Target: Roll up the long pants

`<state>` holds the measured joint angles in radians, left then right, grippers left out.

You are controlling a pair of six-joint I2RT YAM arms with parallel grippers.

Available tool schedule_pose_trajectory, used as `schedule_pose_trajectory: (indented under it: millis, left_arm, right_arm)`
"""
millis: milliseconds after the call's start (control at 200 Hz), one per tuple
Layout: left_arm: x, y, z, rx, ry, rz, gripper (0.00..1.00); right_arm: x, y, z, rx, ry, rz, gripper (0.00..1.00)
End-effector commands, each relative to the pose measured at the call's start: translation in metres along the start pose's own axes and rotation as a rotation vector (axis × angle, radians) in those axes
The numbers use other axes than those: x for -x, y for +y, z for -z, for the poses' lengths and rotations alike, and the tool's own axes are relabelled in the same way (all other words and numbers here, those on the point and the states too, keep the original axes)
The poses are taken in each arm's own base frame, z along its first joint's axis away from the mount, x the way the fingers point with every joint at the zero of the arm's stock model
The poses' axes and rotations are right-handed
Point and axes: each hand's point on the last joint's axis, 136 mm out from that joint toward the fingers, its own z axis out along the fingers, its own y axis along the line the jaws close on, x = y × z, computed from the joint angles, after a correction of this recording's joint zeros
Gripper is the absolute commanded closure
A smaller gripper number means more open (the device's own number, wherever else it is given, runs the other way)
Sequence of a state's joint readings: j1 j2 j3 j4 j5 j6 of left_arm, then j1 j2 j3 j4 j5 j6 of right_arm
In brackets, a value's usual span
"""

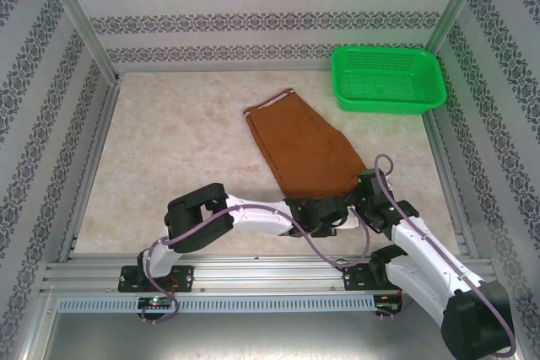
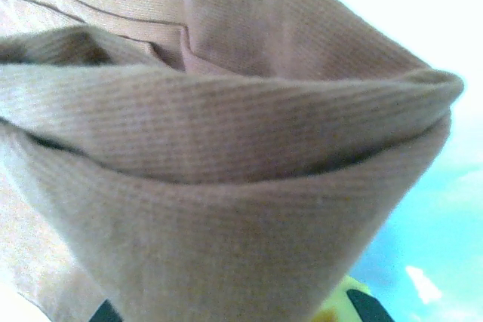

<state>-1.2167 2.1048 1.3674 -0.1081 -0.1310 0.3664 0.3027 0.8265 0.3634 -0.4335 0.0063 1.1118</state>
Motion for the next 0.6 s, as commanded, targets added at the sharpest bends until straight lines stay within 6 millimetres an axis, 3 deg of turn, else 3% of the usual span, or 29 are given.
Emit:
schedule_pose_trajectory:
  millis: [0, 55, 110, 320, 595]
  left_arm:
    - [-0.152, 0.009, -0.009, -0.093, 0.502, 0.29, 1.0]
    - [-0.148, 0.004, 0.003, -0.134, 0.505, 0.316, 1.0]
    - [-0.141, 0.0, 0.015, -0.176, 0.499, 0.339, 1.0]
    - [-0.11, -0.006, 0.053, -0.311, 0.447, 0.431, 1.0]
    - [-0.073, -0.013, 0.088, -0.714, 0.345, 0.745, 1.0]
  right_arm:
    - [-0.01, 0.029, 0.012, 0.09, 0.067, 0.064, 0.79]
    - [-0.004, 0.031, 0.012, 0.06, 0.054, 0.095, 0.42]
    - [0.001, 0.032, 0.012, 0.021, 0.044, 0.122, 0.2]
    - [0.025, 0.047, 0.019, -0.008, -0.027, 0.166, 0.06]
    - [0.059, 0.062, 0.06, 0.052, -0.178, 0.148, 0.04]
